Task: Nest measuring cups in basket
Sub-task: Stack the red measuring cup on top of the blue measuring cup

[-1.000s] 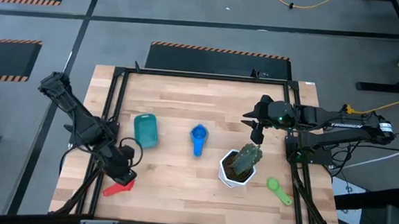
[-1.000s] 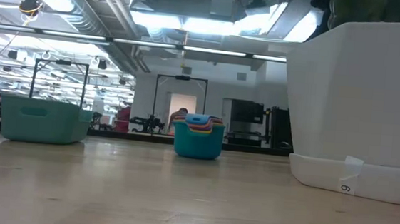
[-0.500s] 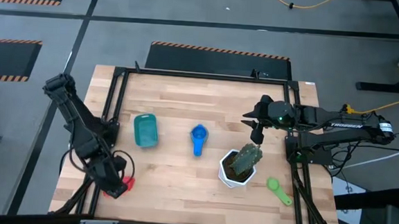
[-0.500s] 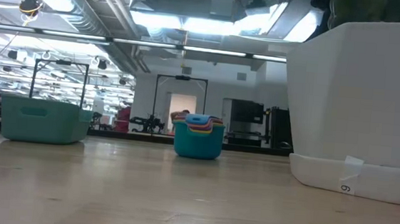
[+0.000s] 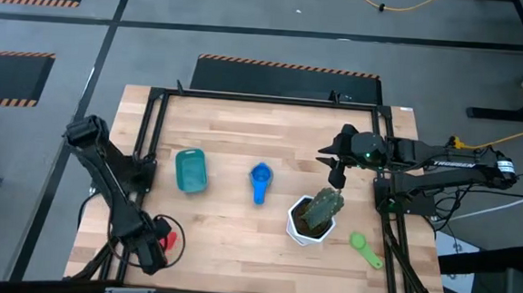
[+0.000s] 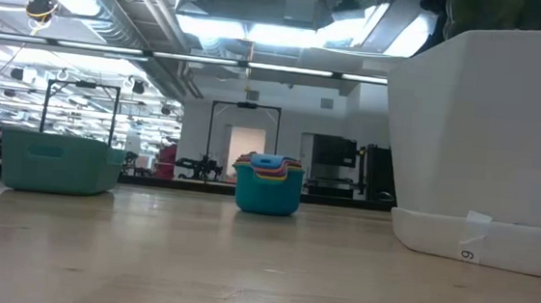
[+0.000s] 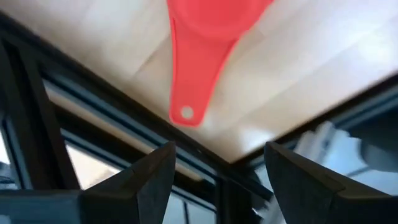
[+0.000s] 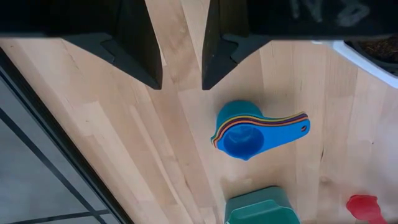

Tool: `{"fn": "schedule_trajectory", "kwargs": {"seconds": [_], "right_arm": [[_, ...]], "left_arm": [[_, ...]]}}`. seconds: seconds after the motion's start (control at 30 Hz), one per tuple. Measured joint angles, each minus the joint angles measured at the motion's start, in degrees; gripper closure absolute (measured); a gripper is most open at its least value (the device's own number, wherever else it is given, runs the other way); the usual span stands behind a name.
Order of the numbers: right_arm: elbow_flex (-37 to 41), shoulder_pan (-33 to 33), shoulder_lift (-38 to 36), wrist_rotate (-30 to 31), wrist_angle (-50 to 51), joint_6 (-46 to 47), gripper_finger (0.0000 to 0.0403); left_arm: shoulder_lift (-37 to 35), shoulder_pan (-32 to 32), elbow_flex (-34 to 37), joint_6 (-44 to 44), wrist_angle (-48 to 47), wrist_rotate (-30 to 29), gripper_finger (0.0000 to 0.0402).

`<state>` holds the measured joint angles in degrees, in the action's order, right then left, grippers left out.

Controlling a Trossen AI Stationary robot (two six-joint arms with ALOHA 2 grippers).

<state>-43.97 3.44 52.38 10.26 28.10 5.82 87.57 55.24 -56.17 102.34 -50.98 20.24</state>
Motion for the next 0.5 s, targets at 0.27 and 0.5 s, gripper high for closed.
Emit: {"fn": "schedule_trajectory", "kwargs": {"seconds": [0.27,0.5], "right_arm": [[0.0,0.0,0.0,0.0,0.0,0.0,0.0286],[0.0,0.0,0.0,0.0,0.0,0.9,0.0286]], "left_arm": [[6.9,0.0,0.0,-8.1,-1.3,0.0,0.0162],[9.9,0.1,0.0,-12.2,-1.4,0.3,0.0162]]}}
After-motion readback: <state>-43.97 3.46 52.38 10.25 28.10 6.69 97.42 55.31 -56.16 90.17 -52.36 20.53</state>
